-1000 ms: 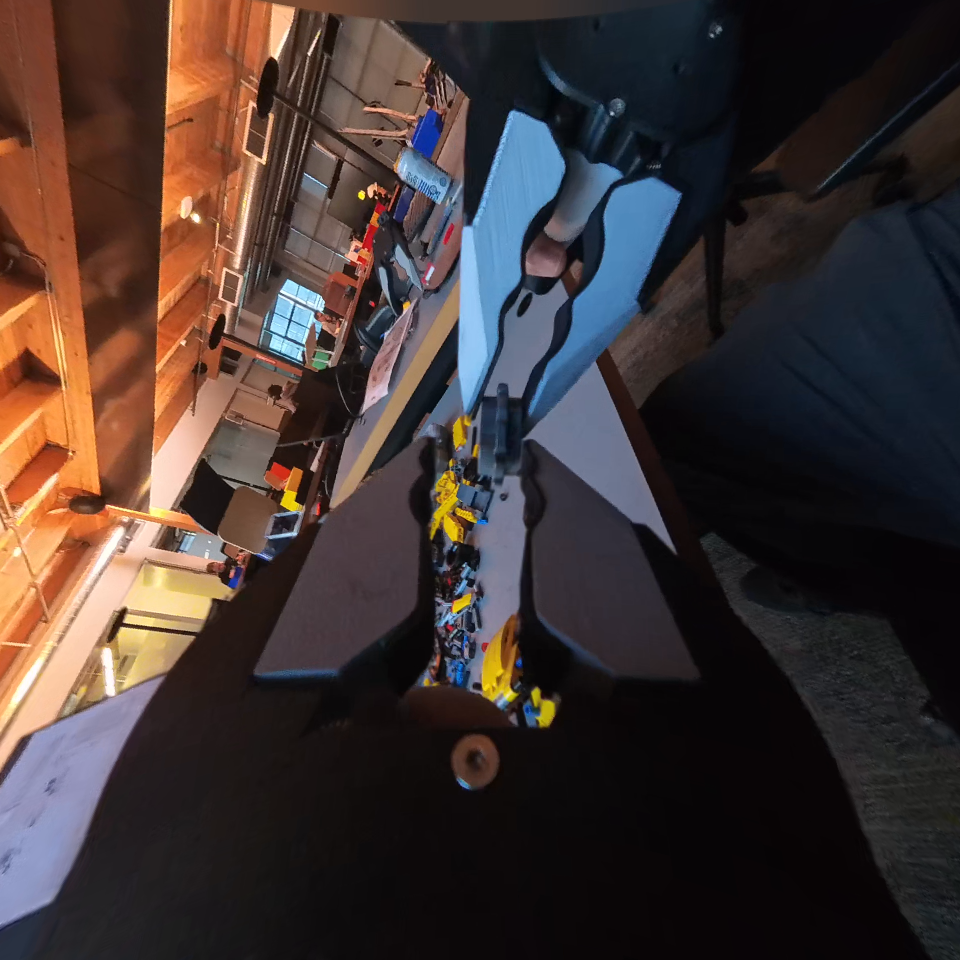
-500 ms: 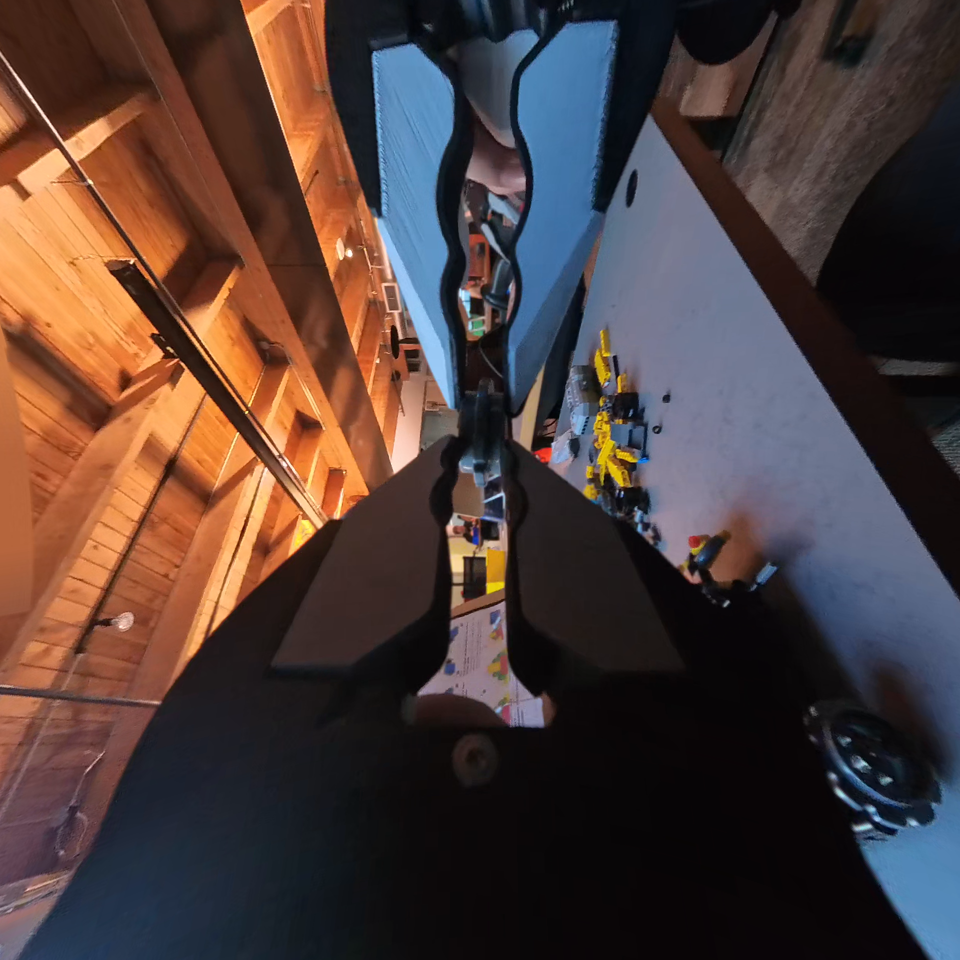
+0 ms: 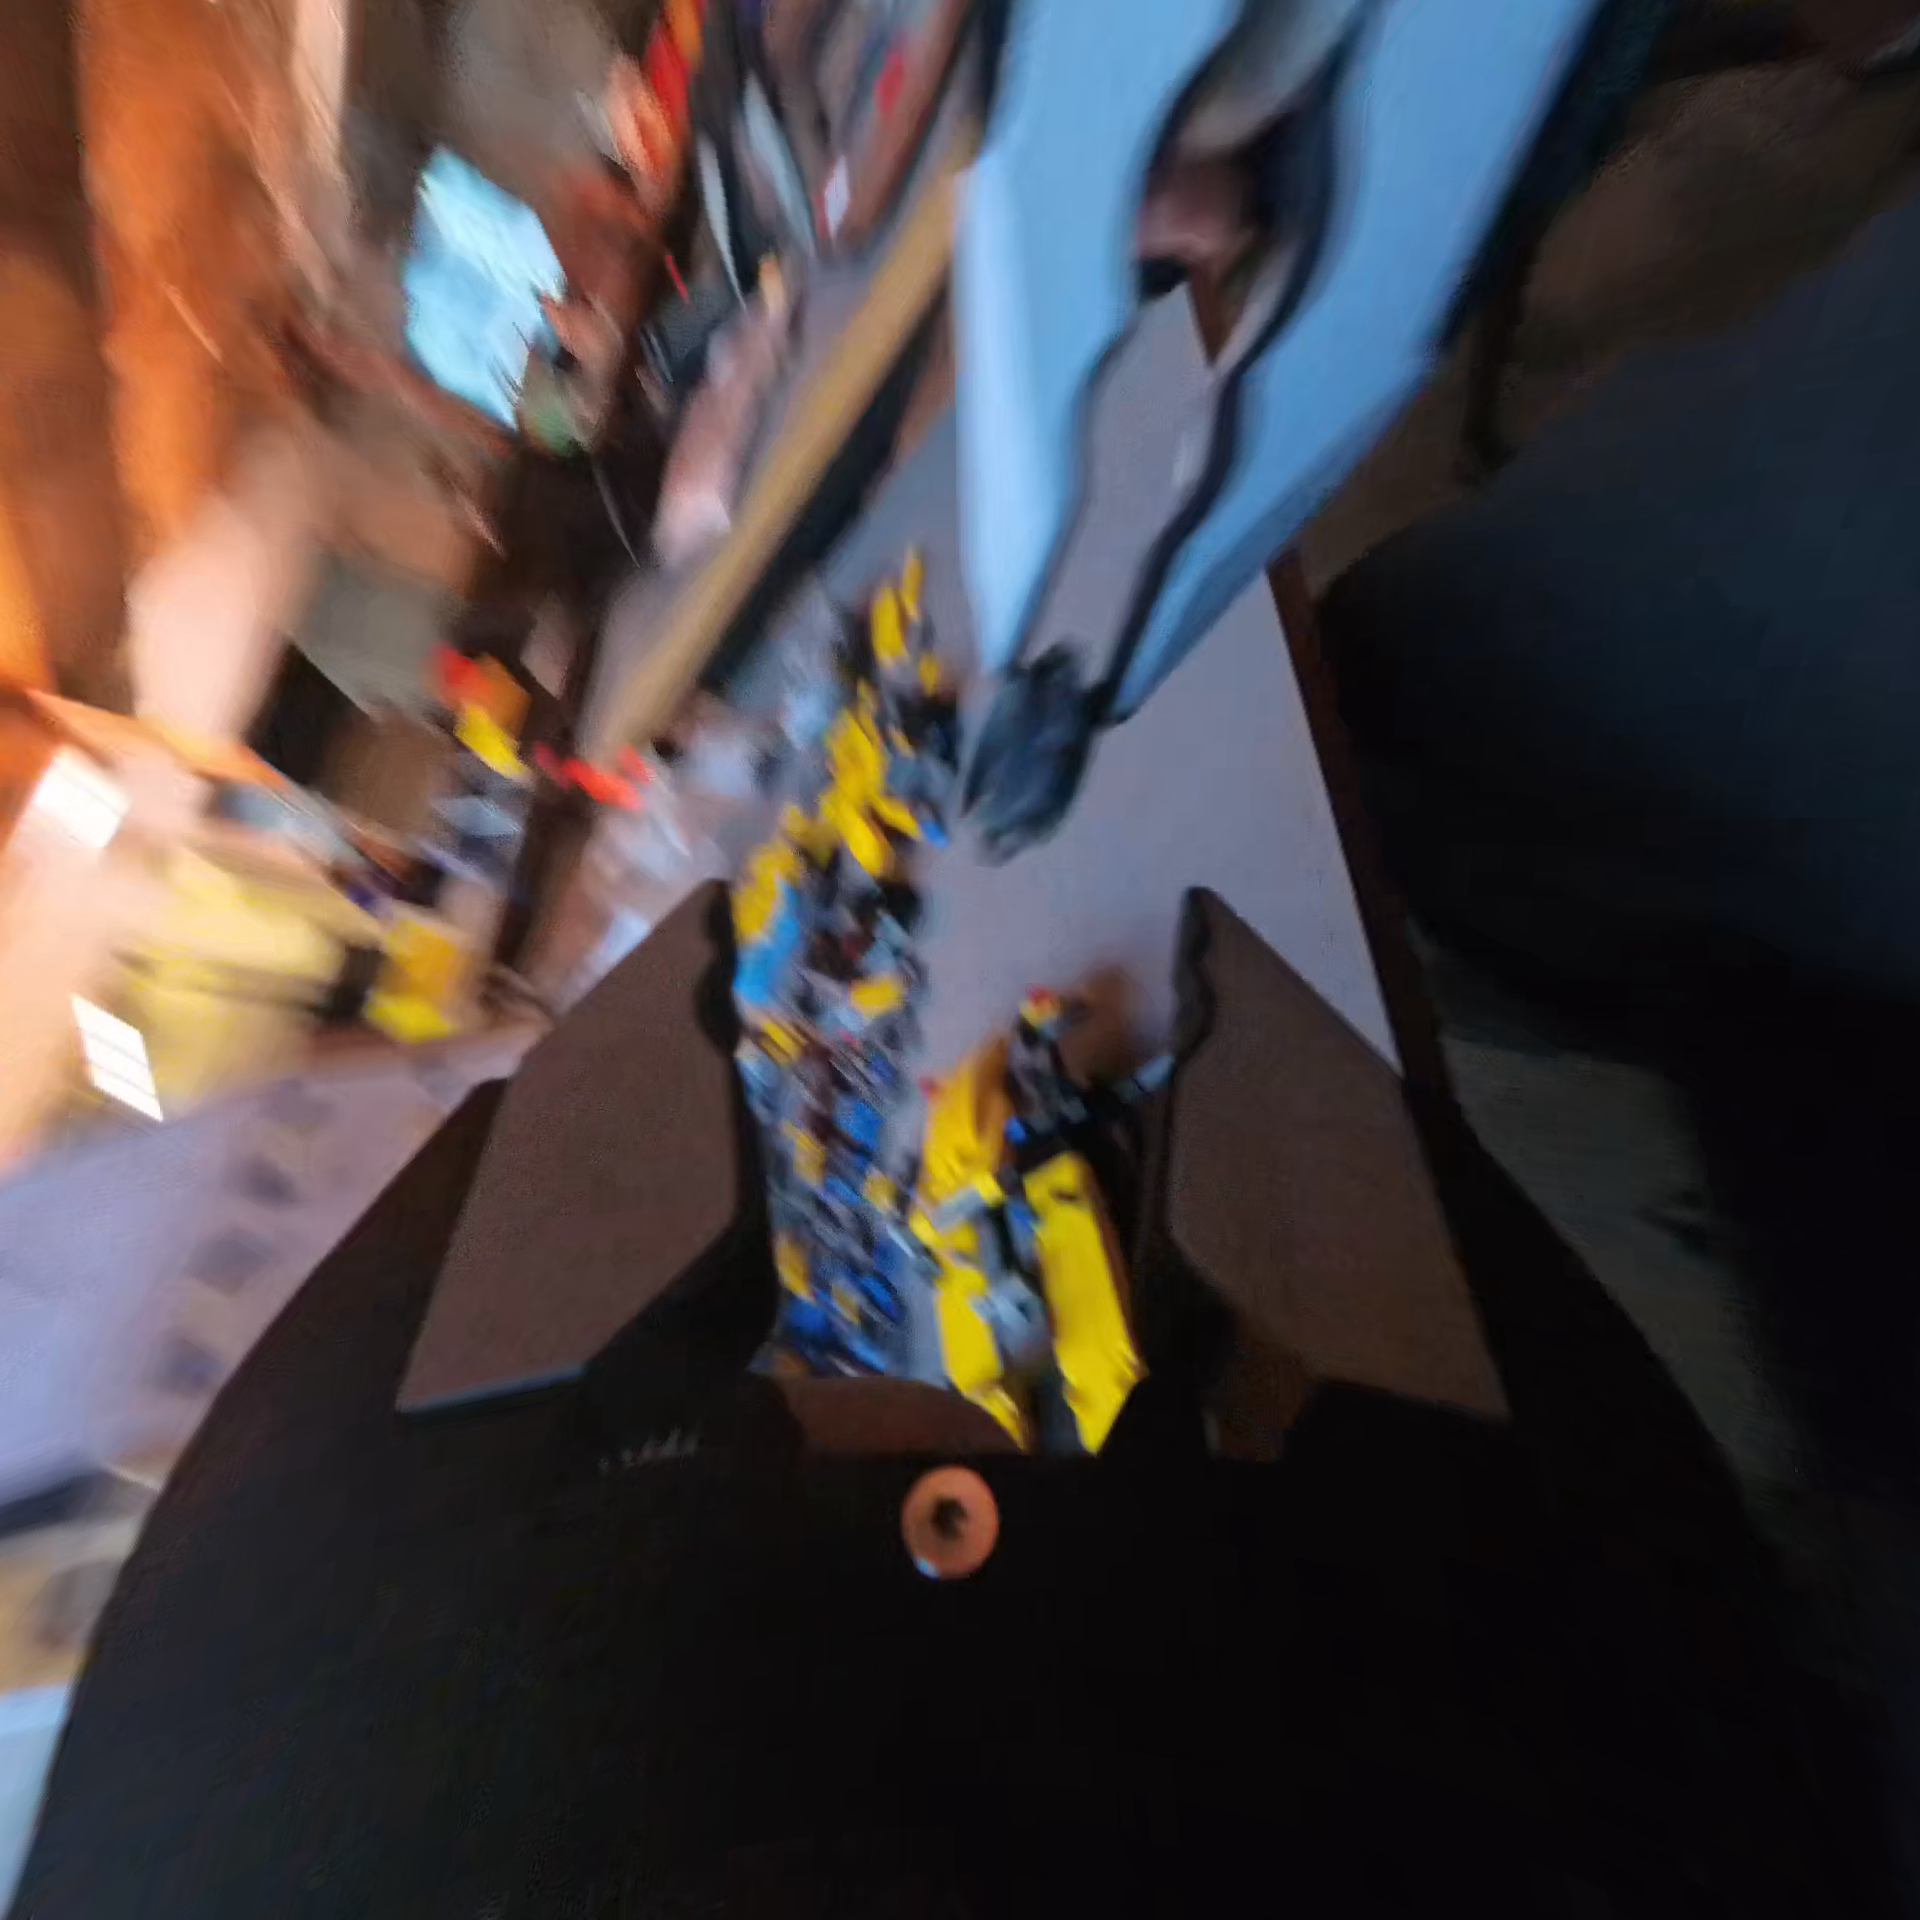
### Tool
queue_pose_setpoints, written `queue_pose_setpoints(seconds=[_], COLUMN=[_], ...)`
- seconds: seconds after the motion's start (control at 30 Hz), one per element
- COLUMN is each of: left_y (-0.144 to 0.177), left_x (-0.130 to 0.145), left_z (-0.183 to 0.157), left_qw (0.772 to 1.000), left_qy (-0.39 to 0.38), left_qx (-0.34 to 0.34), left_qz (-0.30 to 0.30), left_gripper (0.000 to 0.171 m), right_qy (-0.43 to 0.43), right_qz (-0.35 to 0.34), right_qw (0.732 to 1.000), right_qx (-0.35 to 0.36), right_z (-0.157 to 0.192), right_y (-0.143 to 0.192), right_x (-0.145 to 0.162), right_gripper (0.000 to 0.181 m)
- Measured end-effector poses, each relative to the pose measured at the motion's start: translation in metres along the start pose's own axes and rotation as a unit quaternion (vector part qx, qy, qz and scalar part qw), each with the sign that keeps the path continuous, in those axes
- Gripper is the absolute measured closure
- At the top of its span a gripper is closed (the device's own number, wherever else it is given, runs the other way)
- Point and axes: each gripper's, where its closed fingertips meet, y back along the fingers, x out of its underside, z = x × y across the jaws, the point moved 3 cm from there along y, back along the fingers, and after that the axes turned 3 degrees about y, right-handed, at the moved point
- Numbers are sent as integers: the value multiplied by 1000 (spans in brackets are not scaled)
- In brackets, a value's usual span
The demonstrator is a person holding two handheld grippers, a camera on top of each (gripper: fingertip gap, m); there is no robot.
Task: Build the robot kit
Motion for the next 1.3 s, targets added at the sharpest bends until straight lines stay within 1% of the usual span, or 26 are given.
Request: queue_pose_setpoints(seconds=[0.03,0.07,0.1,0.13,0.2,0.27,0.33,0.37,0.4,0.47,0.5,0.53,0.57,0.63,0.67,0.7,0.8,0.87,0.97,1.03,1.07,1.1,1.13,1.2,1.3], left_y=[-1,-3,-4,-6,-15,-23,-28,-30,-33,-36,-38,-39,-40,-42,-42,-43,-43,-43,-40,-39,-38,-39,-39,-41,-43], left_x=[19,41,60,74,91,107,125,131,137,143,144,144,145,146,147,148,148,148,149,148,148,148,146,143,140], left_z=[9,15,14,10,4,-2,-4,-4,-4,-9,-12,-16,-17,-16,-15,-14,-14,-14,-14,-14,-15,-16,-17,-19,-19], left_qw=[996,985,970,954,930,913,903,900,896,886,880,873,870,870,871,871,872,872,873,873,874,875,874,871,869], left_qy=[78,147,202,245,303,316,300,290,281,275,281,289,296,302,298,296,284,279,268,271,271,271,277,278,288], left_qx=[17,35,66,104,144,170,164,163,161,180,193,210,219,230,234,237,246,253,269,274,271,264,256,251,248], left_qz=[38,81,116,134,153,196,258,283,303,327,331,331,327,315,312,311,315,313,307,300,300,303,308,317,318], left_gripper=[73,65,63,61,70,75,69,68,69,71,72,77,77,77,76,76,77,77,77,77,77,77,77,71,69], right_qy=[-31,-73,-121,-171,-258,-312,-345,-353,-352,-335,-329,-326,-327,-344,-364,-394,-495,-532,-578,-602,-609,-612,-612,-616,-620], right_qz=[0,-1,-6,-14,-28,-44,-58,-66,-74,-74,-71,-69,-67,-49,-31,-21,-34,-35,-31,-35,-36,-36,-36,-41,-55], right_qw=[999,996,988,975,942,912,889,881,878,881,882,883,882,869,854,832,746,698,639,607,598,595,594,591,584], right_qx=[-26,-59,-97,-140,-214,-263,-294,-307,-315,-325,-330,-331,-334,-352,-369,-390,-445,-478,-507,-517,-520,-520,-521,-519,-522], right_z=[5,13,21,29,42,47,48,48,49,55,59,63,67,77,82,84,75,74,74,74,74,75,75,73,71], right_y=[-4,-9,-13,-18,-27,-35,-41,-43,-45,-47,-48,-51,-53,-59,-64,-67,-73,-75,-77,-77,-78,-78,-78,-77,-76], right_x=[5,11,19,26,40,49,55,57,57,60,62,64,66,73,80,84,89,93,94,91,89,89,89,88,87], right_gripper=[167,166,166,167,166,166,166,167,167,167,167,167,167,167,167,166,167,167,167,167,167,167,167,167,167])
